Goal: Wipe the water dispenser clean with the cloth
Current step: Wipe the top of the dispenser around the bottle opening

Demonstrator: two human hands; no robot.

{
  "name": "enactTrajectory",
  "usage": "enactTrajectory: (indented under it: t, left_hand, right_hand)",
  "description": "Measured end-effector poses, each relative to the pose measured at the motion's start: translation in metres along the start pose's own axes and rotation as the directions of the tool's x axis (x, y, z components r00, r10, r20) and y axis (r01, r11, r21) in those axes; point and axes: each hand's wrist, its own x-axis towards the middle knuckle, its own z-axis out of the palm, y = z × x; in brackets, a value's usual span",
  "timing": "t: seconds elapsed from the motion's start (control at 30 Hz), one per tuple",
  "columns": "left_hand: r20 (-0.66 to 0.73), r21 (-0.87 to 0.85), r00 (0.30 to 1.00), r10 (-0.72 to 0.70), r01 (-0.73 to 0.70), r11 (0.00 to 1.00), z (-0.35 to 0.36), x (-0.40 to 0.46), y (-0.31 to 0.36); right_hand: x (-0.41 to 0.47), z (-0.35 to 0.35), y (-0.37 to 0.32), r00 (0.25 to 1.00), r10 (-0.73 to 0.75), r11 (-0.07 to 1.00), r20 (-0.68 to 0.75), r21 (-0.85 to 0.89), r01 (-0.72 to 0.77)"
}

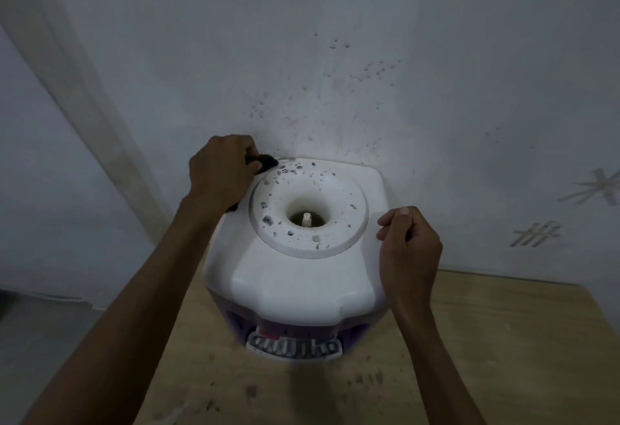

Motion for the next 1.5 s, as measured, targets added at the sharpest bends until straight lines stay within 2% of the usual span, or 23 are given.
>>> enactTrajectory:
  t: [0.1,0.27,0.47,0.6,0.7,0.77,0.93,1.03,1.17,1.37,1.5]
  left_hand:
    - [0.054,-0.030,0.995,0.086,-0.085,0.996,0.005,0.018,0.016]
    - [0.108,0.063,0.986,0.129,-0.137,0.989,0.014,0.034,0.042]
    - [0.215,0.098,0.952,0.218,-0.243,0.965,0.016,0.044,0.060]
    - [0.301,0.126,0.913,0.276,-0.325,0.937,0.008,0.050,0.049]
    - [0.337,0.133,0.901,0.273,-0.332,0.934,-0.003,0.051,0.025]
    - [0.324,0.131,0.910,0.258,-0.313,0.941,-0.011,0.046,0.005]
    - [0.271,-0.015,0.940,0.205,-0.209,0.978,-0.035,0.007,-0.032]
    - [0.218,-0.066,0.952,0.214,-0.204,0.977,-0.038,-0.020,-0.041]
    - [0.201,0.020,0.961,0.193,-0.201,0.979,-0.032,-0.012,-0.034]
    - [0.192,0.068,0.946,0.260,-0.277,0.958,-0.003,0.034,0.002]
    - [0.163,0.122,0.951,0.263,-0.284,0.951,0.008,0.035,0.014]
  right_hand:
    - [-0.001,0.000,-0.001,1.000,0.001,1.000,-0.001,0.004,-0.001]
    - [-0.002,0.000,-0.001,1.000,-0.001,1.000,-0.007,0.020,0.001]
    - [-0.001,0.000,-0.001,1.000,-0.007,1.000,-0.001,0.010,0.007]
    - [-0.001,-0.001,-0.002,1.000,0.000,1.000,0.001,0.008,0.000]
    - [-0.001,-0.001,-0.003,1.000,0.007,1.000,-0.001,0.011,-0.007]
    - [-0.001,-0.001,-0.003,1.000,0.012,1.000,-0.003,0.008,-0.012]
    - [0.000,-0.001,-0.003,1.000,0.019,1.000,0.010,0.003,-0.019]
    - [-0.001,0.000,-0.002,1.000,0.021,1.000,0.009,0.004,-0.021]
    - [-0.001,0.000,-0.001,1.000,0.013,1.000,0.005,-0.007,-0.013]
    - [-0.001,0.000,0.000,1.000,-0.001,1.000,0.005,-0.005,0.001]
    - [-0.001,0.000,-0.002,1.000,0.006,1.000,0.006,0.002,-0.006]
